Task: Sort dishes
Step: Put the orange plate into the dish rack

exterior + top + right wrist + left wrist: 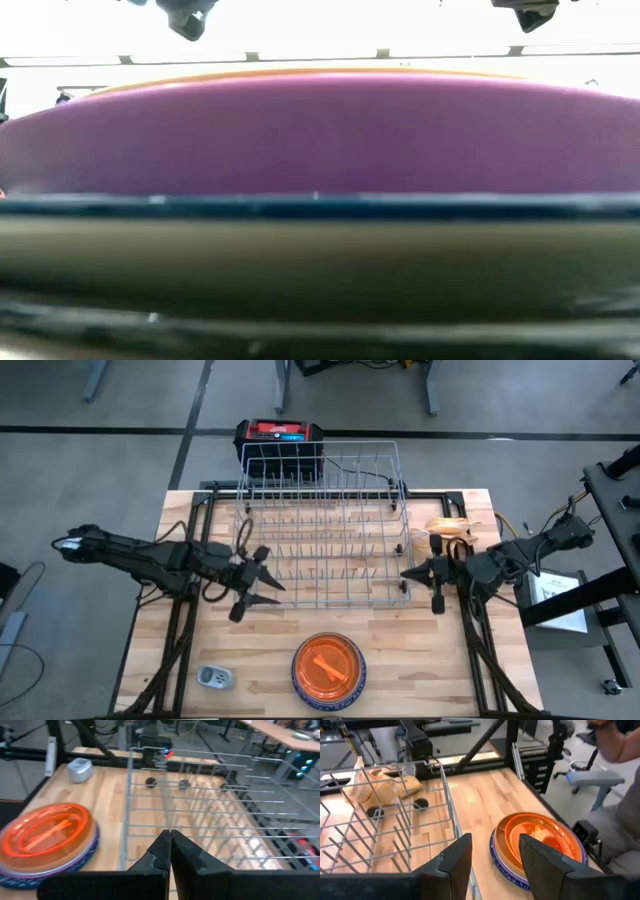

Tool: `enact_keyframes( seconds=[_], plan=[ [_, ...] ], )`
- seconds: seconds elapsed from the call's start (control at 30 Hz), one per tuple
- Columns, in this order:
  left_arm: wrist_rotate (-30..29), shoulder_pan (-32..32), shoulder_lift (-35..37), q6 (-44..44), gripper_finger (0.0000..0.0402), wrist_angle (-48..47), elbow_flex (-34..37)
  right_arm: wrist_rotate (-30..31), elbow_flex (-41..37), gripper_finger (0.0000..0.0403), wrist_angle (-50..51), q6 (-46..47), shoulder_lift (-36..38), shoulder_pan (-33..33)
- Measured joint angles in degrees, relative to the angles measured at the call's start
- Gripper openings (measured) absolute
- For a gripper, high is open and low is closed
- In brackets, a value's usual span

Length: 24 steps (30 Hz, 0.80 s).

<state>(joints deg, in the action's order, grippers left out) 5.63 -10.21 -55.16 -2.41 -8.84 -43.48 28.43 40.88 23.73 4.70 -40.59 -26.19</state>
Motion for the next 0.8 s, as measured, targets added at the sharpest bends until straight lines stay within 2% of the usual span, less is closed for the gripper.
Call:
enact_keyframes(
  seconds=[0.17,0.4,0.57,0.8],
  plan=[
    [-6.5,-3.6,-4.4,3.0,0.0154,1.3,0.0,1.5,0.0,0.0,0.0,6.4,-3.7,-5.2],
    [-6.7,-6.3,-13.2,4.1,0.0154,8.0,0.0,1.7,0.1,0.0,0.1,15.2,-10.7,-10.5],
    [-6.7,-7.5,-18.4,5.3,0.0154,10.9,-0.8,1.9,1.1,0.0,0.1,18.0,-14.5,-12.8],
    [-6.7,-9.8,-27.7,3.5,0.0154,10.1,-6.9,8.2,1.2,0.0,0.0,21.0,-18.8,-15.6]
  ],
)
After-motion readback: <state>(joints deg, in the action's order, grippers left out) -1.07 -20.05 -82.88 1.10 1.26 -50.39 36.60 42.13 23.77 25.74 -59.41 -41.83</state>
